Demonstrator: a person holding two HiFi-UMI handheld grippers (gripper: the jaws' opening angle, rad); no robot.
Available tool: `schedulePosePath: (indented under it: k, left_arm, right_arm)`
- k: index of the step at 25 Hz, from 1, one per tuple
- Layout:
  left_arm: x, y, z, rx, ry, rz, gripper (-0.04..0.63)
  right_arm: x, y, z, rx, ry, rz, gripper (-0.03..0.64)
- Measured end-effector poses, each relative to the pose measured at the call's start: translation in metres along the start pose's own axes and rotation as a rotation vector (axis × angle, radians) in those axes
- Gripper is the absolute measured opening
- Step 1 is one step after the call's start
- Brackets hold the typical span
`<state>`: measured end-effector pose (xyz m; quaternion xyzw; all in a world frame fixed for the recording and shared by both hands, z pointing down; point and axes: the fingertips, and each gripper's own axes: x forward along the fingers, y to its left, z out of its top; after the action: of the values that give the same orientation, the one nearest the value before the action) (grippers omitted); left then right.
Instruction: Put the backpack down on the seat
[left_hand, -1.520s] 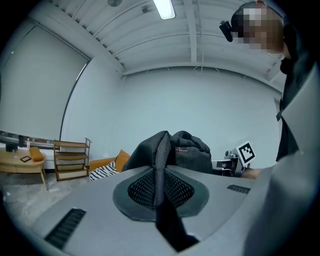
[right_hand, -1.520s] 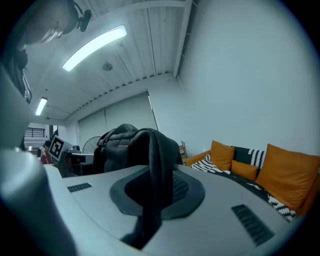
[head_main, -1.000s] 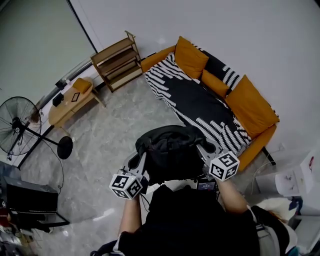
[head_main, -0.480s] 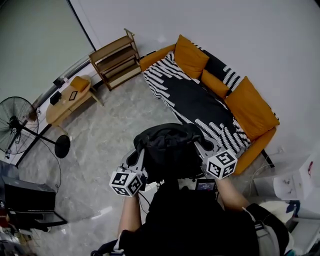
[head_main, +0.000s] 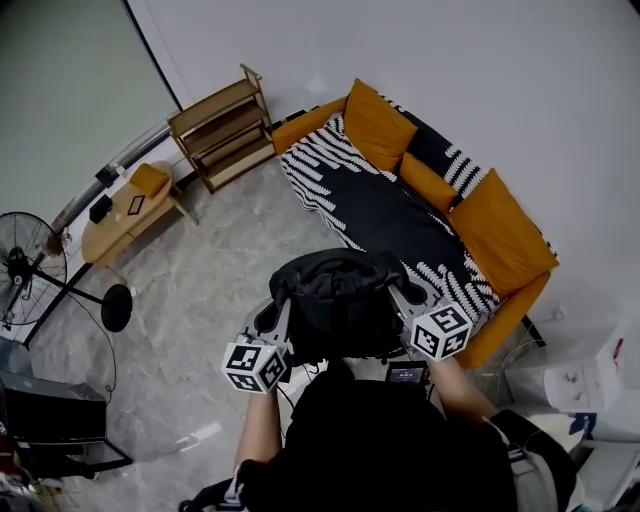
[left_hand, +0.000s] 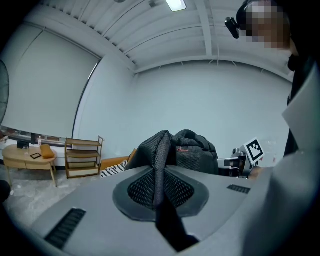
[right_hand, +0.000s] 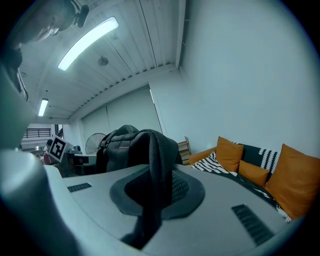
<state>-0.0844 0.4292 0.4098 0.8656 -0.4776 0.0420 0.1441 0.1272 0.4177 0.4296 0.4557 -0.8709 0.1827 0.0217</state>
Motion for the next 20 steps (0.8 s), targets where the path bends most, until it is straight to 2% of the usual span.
schedulePosePath:
  k: [20]
  left_arm:
    - [0.101,0.106,0.062,0.029,0.000,-0.092,0.046]
  right_arm:
    - [0.132,-0.040,0.057,0.035,-0.022,-0.041,0.046]
